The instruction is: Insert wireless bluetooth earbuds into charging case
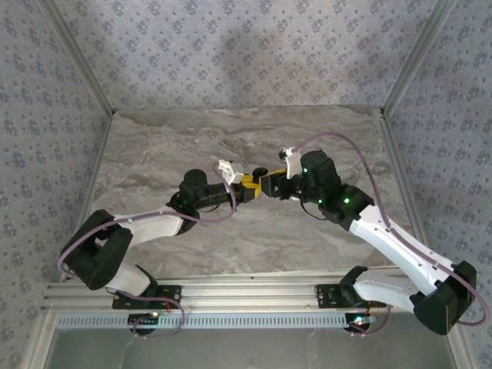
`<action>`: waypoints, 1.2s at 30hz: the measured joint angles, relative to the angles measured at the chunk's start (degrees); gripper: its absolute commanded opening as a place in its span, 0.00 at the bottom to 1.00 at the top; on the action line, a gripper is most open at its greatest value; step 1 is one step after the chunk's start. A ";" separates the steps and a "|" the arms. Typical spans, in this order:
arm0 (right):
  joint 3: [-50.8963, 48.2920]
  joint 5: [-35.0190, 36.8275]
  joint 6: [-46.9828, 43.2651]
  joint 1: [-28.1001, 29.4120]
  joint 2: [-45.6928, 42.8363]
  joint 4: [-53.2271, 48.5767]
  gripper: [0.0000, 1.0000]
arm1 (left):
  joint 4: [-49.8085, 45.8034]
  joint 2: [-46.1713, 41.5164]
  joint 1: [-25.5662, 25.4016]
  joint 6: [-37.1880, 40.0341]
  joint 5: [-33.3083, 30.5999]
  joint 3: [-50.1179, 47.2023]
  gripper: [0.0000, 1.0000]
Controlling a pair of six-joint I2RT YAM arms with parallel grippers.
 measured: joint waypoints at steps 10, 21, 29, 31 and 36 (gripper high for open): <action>-0.13 -12.11 7.10 -6.21 -0.22 1.70 0.35 | 0.00 0.00 -0.02 0.00 0.00 0.00 0.15; -0.48 -16.09 9.44 -7.63 2.03 3.26 0.38 | 0.00 0.00 -0.02 0.00 0.00 0.00 0.15; -0.57 -17.35 9.62 -7.67 3.17 3.52 0.38 | 0.00 0.00 -0.02 0.02 0.00 0.00 0.14; -0.72 -17.59 9.62 -7.67 3.23 3.52 0.37 | 0.00 0.00 -0.02 0.04 0.00 0.00 0.14; -0.90 -18.56 9.92 -7.67 3.43 3.52 0.33 | -0.02 0.00 -0.02 0.17 0.00 0.15 0.15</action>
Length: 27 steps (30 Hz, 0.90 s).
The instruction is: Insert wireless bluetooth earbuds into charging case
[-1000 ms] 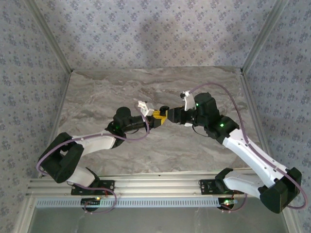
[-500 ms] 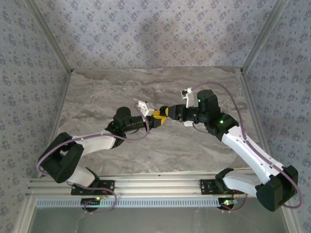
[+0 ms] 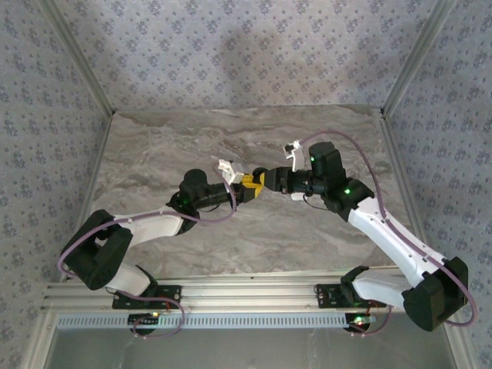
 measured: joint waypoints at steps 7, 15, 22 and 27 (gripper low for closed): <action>-0.04 -1.20 0.26 0.00 0.02 0.13 0.30 | 0.00 0.00 0.00 0.02 0.00 0.11 0.14; -0.04 -1.60 0.52 0.07 0.07 1.09 0.30 | 0.02 -0.04 -0.04 0.00 0.00 0.11 0.14; -0.04 -1.60 0.55 0.31 1.09 1.77 0.30 | -0.13 -0.37 -0.31 0.02 -0.22 0.11 0.14; -0.04 -1.55 0.55 0.55 1.42 2.25 0.30 | -0.26 -0.37 -0.31 0.02 -0.46 0.11 0.14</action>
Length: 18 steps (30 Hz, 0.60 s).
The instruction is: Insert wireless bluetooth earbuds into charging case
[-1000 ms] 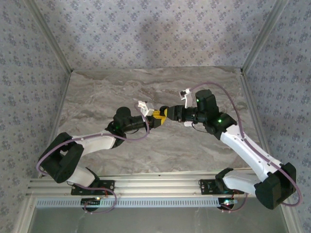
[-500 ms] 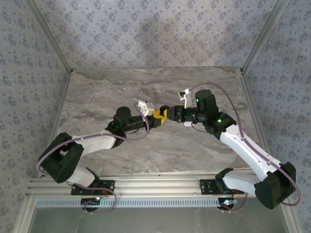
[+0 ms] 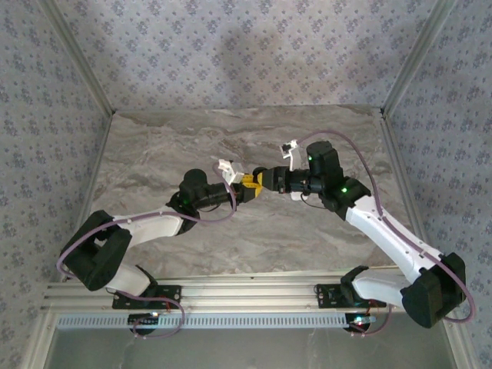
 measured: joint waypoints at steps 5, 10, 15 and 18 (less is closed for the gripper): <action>0.04 0.24 -0.04 0.11 0.09 -0.22 0.34 | -0.26 0.00 0.00 0.00 -0.20 0.00 0.14; 0.09 1.09 -0.22 0.26 -0.11 -1.09 0.35 | -0.63 0.00 0.00 0.00 -0.20 0.00 0.14; 0.09 1.57 -0.24 0.26 -0.42 -1.55 0.35 | -0.61 0.00 0.00 0.02 -0.20 0.00 0.14; 0.09 1.73 -0.24 0.26 -0.46 -1.86 0.35 | -0.63 0.00 0.00 0.02 -0.20 0.00 0.14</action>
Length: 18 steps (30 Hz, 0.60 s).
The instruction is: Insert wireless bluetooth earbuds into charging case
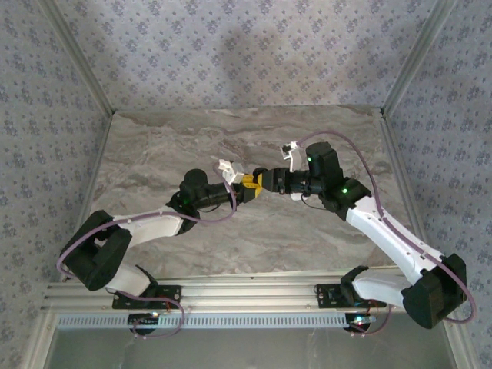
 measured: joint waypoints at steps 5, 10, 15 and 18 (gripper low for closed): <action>0.00 0.09 -0.02 -0.02 -0.28 -0.59 0.35 | 0.02 0.00 0.00 0.00 0.00 0.00 0.14; 0.00 0.44 -0.04 -0.31 -1.01 -2.21 0.36 | 0.09 -0.02 0.00 0.00 0.00 0.00 0.14; 0.00 0.31 -0.02 -0.55 -1.55 -2.36 0.35 | 0.11 -0.02 0.00 0.00 0.02 0.00 0.14; 0.00 0.04 0.00 -0.66 -1.84 -2.32 0.33 | 0.11 -0.02 0.00 0.00 0.02 0.00 0.14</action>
